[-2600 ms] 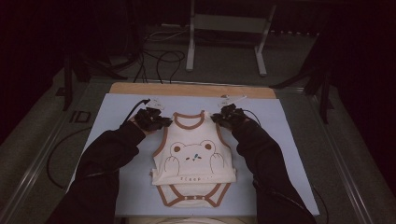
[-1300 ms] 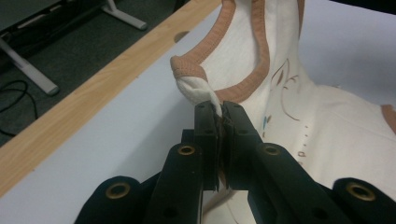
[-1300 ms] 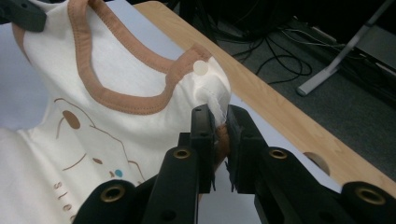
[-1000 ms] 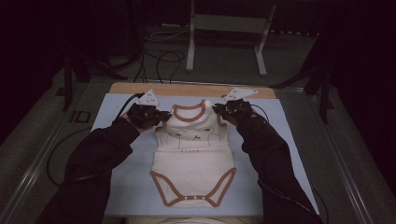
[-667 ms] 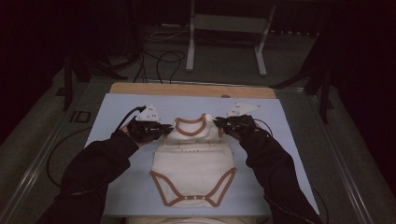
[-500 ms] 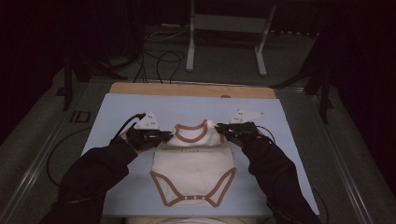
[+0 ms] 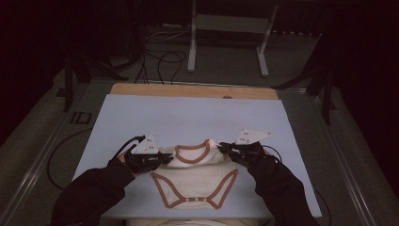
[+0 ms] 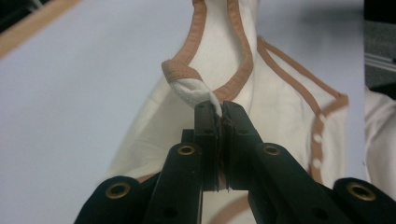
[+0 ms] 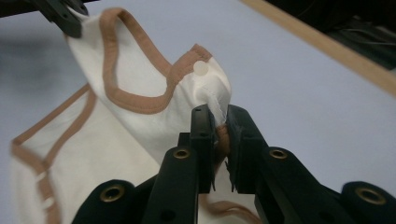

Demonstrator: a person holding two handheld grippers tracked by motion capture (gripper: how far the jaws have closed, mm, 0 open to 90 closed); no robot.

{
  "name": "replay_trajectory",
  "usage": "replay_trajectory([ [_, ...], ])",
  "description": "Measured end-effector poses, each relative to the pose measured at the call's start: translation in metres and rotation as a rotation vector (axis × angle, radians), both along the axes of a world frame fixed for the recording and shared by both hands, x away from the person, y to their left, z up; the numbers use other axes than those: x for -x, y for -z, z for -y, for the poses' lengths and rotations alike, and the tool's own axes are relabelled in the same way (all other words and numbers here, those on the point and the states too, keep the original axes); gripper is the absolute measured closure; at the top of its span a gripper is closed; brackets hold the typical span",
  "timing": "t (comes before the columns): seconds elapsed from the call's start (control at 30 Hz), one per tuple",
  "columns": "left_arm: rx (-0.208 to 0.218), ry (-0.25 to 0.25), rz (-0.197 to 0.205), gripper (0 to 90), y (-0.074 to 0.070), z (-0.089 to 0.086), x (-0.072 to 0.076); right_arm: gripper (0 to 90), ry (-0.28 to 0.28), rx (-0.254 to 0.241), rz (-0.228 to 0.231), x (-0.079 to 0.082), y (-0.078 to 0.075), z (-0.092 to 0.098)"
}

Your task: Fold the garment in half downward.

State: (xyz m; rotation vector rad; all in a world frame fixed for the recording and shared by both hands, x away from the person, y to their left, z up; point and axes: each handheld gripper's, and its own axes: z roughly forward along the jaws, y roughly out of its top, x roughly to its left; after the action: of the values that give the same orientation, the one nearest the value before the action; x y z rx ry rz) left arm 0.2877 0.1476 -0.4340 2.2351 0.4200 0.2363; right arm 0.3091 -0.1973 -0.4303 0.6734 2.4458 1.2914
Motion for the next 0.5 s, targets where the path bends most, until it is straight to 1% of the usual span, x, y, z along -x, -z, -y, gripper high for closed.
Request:
replay_trajectory([
  [0.07, 0.002, 0.006, -0.017, 86.3, 0.006, 0.0, 0.004, 82.2, -0.011, -0.002, -0.019, 0.005, 0.005, 0.001],
  [0.17, 0.0, 0.007, -0.039, 86.2, 0.017, 0.001, 0.01, 82.2, -0.026, 0.005, -0.064, 0.015, 0.017, 0.001],
  [0.27, 0.003, 0.015, -0.056, 86.2, 0.026, 0.001, 0.014, 82.2, -0.037, 0.017, -0.085, 0.021, 0.026, 0.002],
  [0.37, -0.004, 0.014, -0.061, 86.2, 0.029, 0.0, 0.019, 82.2, -0.038, 0.0, -0.105, 0.026, 0.032, 0.005],
  [0.43, -0.019, 0.021, -0.058, 86.2, 0.03, -0.001, 0.022, 82.1, -0.037, -0.008, -0.115, 0.031, 0.035, 0.006],
  [0.47, -0.019, 0.025, -0.067, 86.2, 0.031, -0.001, 0.023, 82.1, -0.036, -0.011, -0.113, 0.034, 0.036, 0.007],
  [0.5, -0.019, 0.025, -0.067, 86.1, 0.031, -0.001, 0.023, 82.1, -0.036, -0.011, -0.113, 0.034, 0.036, 0.007],
])
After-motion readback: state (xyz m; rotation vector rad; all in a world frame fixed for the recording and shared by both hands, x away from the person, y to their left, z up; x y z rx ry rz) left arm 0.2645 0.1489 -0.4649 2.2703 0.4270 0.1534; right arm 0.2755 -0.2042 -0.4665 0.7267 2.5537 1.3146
